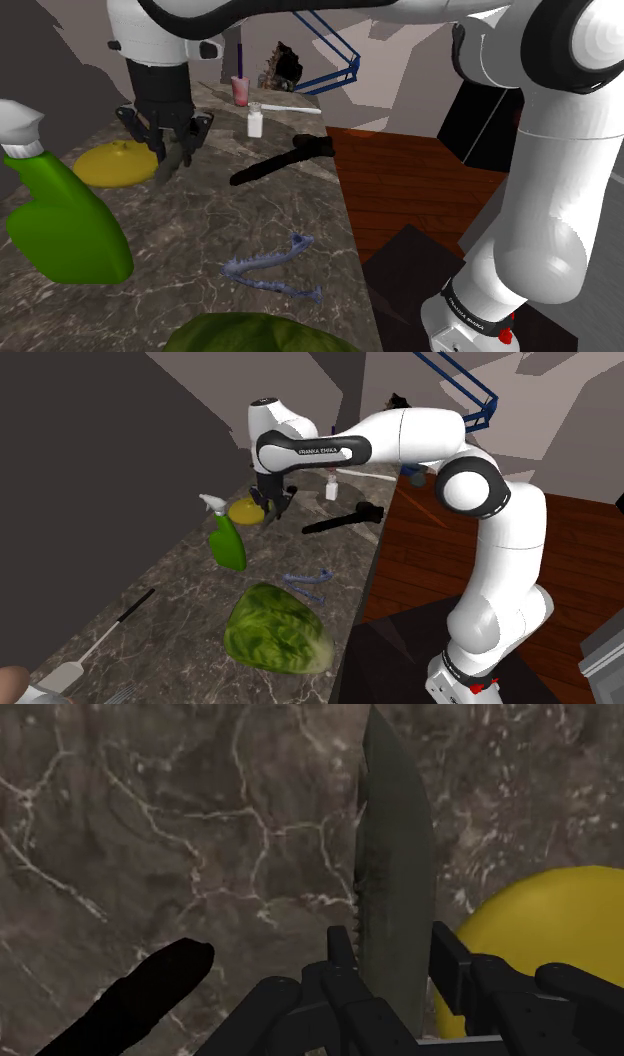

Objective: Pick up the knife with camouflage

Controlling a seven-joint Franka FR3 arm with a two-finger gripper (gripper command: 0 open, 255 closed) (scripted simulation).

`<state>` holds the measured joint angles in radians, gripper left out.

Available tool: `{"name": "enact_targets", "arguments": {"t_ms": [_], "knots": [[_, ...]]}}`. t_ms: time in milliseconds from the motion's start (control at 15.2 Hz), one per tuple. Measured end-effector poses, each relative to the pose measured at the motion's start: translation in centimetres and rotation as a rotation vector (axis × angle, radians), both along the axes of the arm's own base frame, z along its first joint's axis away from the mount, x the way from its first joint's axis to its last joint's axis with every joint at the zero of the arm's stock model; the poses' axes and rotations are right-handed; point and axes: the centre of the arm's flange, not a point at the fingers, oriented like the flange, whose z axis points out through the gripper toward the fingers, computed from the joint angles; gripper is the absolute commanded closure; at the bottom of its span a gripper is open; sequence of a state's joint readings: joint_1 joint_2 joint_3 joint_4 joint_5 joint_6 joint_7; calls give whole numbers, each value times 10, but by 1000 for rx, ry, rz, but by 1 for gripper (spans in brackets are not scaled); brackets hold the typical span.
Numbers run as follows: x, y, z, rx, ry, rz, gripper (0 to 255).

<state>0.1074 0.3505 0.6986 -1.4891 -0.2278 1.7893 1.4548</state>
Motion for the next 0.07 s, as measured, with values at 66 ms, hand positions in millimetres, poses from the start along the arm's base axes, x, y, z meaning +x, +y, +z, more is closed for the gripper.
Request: {"name": "enact_targets", "arguments": {"t_ms": [66], "knots": [[-1,-1,3,0,0,0,255]]}}
